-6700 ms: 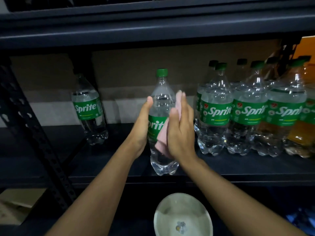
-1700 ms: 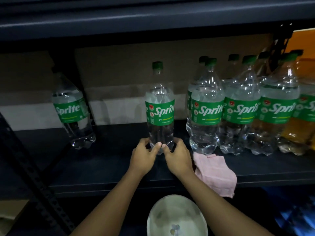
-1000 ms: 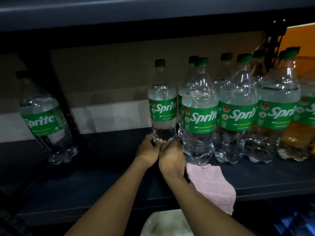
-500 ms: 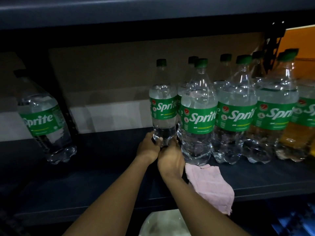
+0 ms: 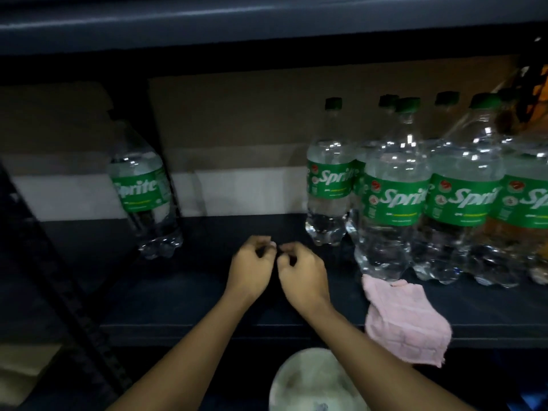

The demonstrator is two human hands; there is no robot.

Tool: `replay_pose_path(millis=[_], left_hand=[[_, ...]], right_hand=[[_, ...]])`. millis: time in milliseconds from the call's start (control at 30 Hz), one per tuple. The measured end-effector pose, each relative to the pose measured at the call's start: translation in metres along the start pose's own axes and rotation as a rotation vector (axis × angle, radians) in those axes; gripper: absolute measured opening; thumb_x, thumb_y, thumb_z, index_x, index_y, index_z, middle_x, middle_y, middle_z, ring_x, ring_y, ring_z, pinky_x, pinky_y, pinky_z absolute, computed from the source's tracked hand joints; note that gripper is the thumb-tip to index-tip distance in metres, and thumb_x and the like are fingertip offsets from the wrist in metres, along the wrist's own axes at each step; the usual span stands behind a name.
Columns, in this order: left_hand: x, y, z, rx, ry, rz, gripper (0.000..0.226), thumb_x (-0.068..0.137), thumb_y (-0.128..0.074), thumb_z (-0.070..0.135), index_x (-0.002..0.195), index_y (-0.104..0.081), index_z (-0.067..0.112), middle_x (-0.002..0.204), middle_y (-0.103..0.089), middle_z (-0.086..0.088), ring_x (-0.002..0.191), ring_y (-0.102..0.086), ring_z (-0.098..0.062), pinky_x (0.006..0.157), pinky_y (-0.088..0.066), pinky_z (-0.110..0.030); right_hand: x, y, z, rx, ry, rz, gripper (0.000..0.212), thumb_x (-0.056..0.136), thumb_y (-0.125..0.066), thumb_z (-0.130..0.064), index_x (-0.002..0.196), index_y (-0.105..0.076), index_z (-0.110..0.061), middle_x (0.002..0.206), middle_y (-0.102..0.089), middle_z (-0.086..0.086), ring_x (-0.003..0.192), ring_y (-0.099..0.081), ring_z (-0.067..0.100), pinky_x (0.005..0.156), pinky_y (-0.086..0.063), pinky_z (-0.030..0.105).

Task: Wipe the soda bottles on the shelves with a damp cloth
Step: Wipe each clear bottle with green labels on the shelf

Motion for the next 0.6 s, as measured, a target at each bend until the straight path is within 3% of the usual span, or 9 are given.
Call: replay_pose_path(millis=[100,233,300,367,467,533,600], left_hand=[[-0.011,0.061,-0.015,-0.012,-0.036,0.189,0.012,0.104,-0.063,0.023,0.115,-0.067,0.022,0.104,-0.069,0.011,0.1,-0.065,-0.008,0.078,-0.046,-0.012],[-0.016,0.127,-0.041,0.01,-0.08,0.491,0.018,0.103,-0.064,0.02,0.12,-0.061,0.015,0.119,-0.056,0.001,0.108,-0.061,-0.017,0.095,-0.049,-0.033],[-0.012,0.154,-0.054,-0.002,-0.047,0.591,0.028,0.104,-0.063,0.02,0.129,-0.056,0.011,0.126,-0.046,0.002,0.115,-0.057,-0.02,0.099,-0.045,-0.034],[-0.001,0.173,-0.069,-0.035,0.048,0.58,0.041,0.107,-0.057,0.025,0.144,-0.047,0.01,0.139,-0.043,0.0,0.129,-0.05,-0.023,0.105,-0.04,-0.034],[0.023,0.185,-0.089,-0.166,0.233,0.49,0.062,0.11,-0.046,0.029,0.165,-0.024,0.012,0.17,-0.029,-0.009,0.153,-0.034,-0.027,0.123,-0.028,-0.038],[0.036,0.19,-0.099,-0.222,0.29,0.426,0.064,0.112,-0.042,0.029,0.169,-0.014,0.015,0.175,-0.019,-0.006,0.159,-0.024,-0.026,0.129,-0.021,-0.038],[0.047,0.192,-0.104,-0.274,0.307,0.379,0.062,0.113,-0.038,0.028,0.169,-0.012,0.02,0.175,-0.02,-0.003,0.159,-0.024,-0.025,0.127,-0.019,-0.035]], right_hand=[[-0.006,-0.035,-0.027,0.089,0.032,-0.13,0.021,0.1,-0.057,-0.021,0.115,-0.072,-0.02,0.11,-0.071,-0.007,0.099,-0.064,0.007,0.076,-0.045,0.012],[-0.003,-0.085,-0.058,0.171,0.038,-0.238,0.019,0.101,-0.059,-0.023,0.114,-0.072,-0.019,0.096,-0.068,-0.011,0.088,-0.062,0.005,0.07,-0.045,0.008],[0.002,-0.112,-0.07,0.209,0.012,-0.291,0.023,0.101,-0.06,-0.023,0.121,-0.069,-0.017,0.104,-0.068,-0.009,0.096,-0.063,0.008,0.072,-0.045,0.009],[0.008,-0.14,-0.081,0.224,-0.007,-0.332,0.034,0.1,-0.06,-0.023,0.134,-0.062,-0.018,0.129,-0.064,0.0,0.116,-0.061,0.015,0.09,-0.046,0.018],[0.012,-0.173,-0.093,0.212,-0.039,-0.423,0.06,0.101,-0.059,-0.029,0.157,-0.039,-0.022,0.162,-0.035,0.002,0.144,-0.042,0.022,0.118,-0.036,0.034],[0.017,-0.195,-0.102,0.198,-0.03,-0.467,0.074,0.096,-0.062,-0.039,0.161,-0.029,-0.027,0.167,-0.027,-0.001,0.151,-0.032,0.024,0.123,-0.03,0.043],[0.029,-0.215,-0.103,0.216,-0.01,-0.468,0.08,0.08,-0.065,-0.051,0.154,-0.037,-0.041,0.159,-0.043,-0.006,0.146,-0.042,0.024,0.12,-0.037,0.046]])
Point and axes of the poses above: each hand's wrist, its own x-axis towards the middle knuckle, its own y-axis out of the back of the hand, z = x × y, the point moved 4 cm from there along x, towards the middle knuckle
